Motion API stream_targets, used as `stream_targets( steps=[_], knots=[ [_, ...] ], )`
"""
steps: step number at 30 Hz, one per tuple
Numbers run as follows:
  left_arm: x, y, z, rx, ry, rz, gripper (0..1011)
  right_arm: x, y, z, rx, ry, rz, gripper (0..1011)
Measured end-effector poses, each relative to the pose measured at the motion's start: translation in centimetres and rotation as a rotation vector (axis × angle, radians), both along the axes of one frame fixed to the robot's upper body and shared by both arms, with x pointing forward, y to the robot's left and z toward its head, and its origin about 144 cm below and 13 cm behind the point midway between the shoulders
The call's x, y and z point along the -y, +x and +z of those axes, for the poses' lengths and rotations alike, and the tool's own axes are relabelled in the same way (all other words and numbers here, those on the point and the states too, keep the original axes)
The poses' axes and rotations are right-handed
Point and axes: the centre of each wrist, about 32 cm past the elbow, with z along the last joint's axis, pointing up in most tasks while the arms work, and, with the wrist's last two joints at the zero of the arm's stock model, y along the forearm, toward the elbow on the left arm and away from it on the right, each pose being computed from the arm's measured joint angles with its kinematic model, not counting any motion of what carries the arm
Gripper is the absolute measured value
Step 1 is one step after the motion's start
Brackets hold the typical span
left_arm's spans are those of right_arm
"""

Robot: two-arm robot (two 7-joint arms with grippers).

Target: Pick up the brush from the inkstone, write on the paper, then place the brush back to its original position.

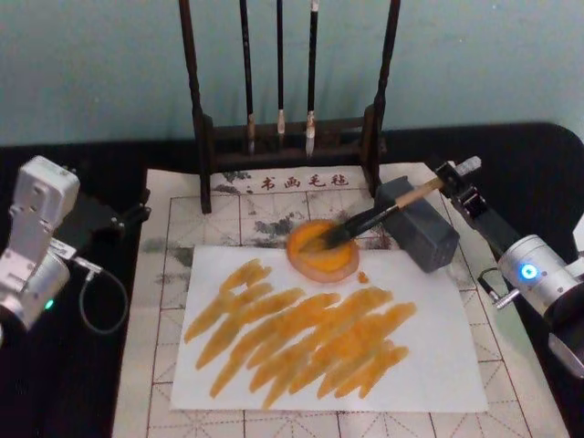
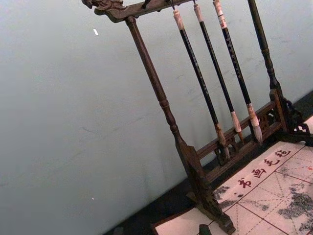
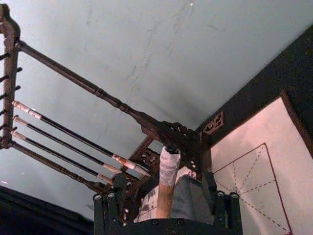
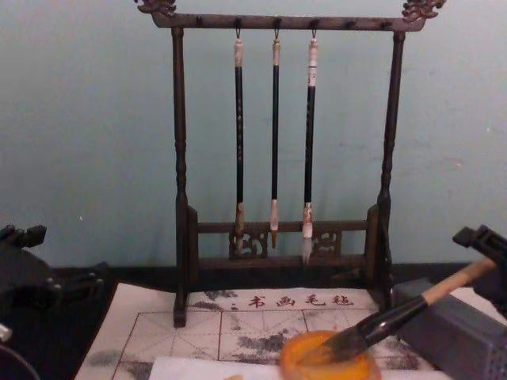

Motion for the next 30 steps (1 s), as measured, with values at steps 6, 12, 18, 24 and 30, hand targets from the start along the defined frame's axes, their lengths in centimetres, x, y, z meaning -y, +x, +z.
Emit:
stream_targets(
  steps=[6,12,18,24,30],
  knots=[
    [0.0,0.0,0.0,0.0,0.0,0.0,1001,0.3,-0.6,0.4,0.03,-0.042,0.005,1000],
    [0.0,0.0,0.0,0.0,0.0,0.0,1001,0.8,-1.5,1.2,0.032,-0.138,-0.005,1000],
    [0.0,0.0,0.0,0.0,0.0,0.0,1001,1.5,-2.5,2.0,0.025,-0.244,-0.013,1000],
    [0.0,0.0,0.0,0.0,0.0,0.0,1001,2.7,-3.9,2.9,0.067,-0.418,-0.032,1000],
    [0.0,0.0,0.0,0.0,0.0,0.0,1001,3.4,-4.6,3.0,0.071,-0.573,-0.032,1000]
  ],
)
